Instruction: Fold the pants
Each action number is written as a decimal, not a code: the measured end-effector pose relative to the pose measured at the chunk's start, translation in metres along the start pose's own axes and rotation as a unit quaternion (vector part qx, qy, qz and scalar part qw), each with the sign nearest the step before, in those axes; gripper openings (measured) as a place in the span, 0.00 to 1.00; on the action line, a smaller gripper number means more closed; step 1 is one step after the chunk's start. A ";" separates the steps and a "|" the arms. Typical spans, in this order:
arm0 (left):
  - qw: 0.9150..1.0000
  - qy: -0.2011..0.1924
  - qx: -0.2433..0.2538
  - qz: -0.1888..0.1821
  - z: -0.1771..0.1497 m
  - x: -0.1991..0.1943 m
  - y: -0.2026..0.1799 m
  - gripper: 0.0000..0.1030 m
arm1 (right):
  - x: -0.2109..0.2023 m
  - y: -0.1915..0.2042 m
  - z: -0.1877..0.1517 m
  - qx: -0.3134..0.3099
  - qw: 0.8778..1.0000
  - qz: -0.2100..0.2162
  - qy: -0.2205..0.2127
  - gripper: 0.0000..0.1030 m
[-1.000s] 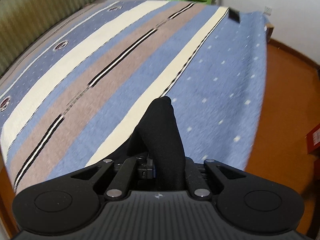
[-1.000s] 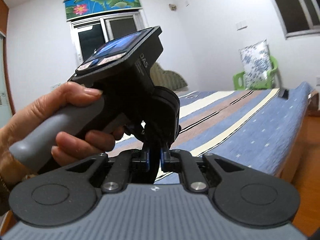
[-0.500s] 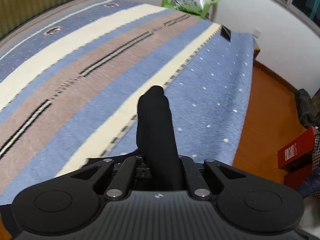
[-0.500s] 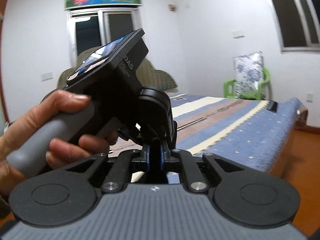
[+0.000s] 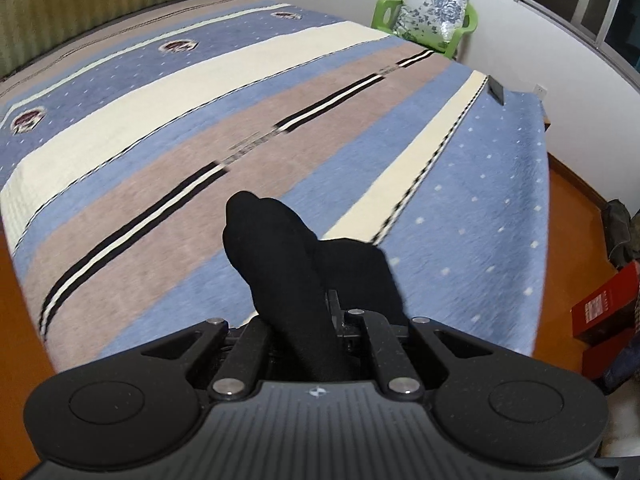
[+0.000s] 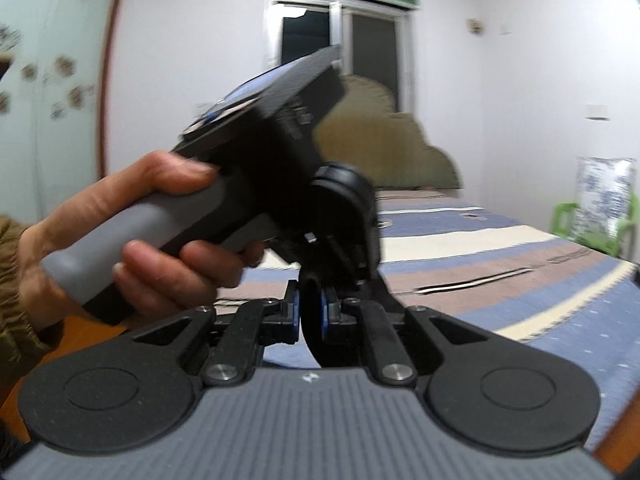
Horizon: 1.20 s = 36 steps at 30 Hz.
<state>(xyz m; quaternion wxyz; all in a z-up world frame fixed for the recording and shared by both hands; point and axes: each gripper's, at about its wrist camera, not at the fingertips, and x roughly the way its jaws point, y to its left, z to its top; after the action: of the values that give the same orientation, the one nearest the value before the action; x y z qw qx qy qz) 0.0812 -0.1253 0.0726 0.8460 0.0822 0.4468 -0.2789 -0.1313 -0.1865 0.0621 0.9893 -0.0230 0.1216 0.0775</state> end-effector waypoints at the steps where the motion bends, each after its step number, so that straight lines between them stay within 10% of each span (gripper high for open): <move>1: 1.000 0.003 0.001 0.000 -0.007 0.000 0.012 0.05 | 0.004 0.011 -0.001 -0.005 1.000 0.010 0.005 0.10; 21: 0.999 -0.009 -0.046 -0.017 -0.099 0.025 0.122 0.08 | 0.084 0.132 -0.056 -0.033 0.982 0.123 0.138 0.11; 28: 0.996 -0.013 -0.086 -0.027 -0.105 0.022 0.142 0.22 | 0.098 0.130 -0.069 -0.007 0.971 0.146 0.187 0.33; 36: 0.980 -0.103 -0.088 0.144 -0.103 -0.032 0.153 0.35 | 0.055 0.069 -0.045 0.031 0.984 0.128 0.123 0.45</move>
<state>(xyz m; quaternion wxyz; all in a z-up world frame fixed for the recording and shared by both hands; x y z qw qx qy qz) 0.0773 0.0543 0.0212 0.9228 0.0420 0.3633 -0.1213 -0.1003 -0.1136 0.0032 0.9489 0.0140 0.2465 0.1964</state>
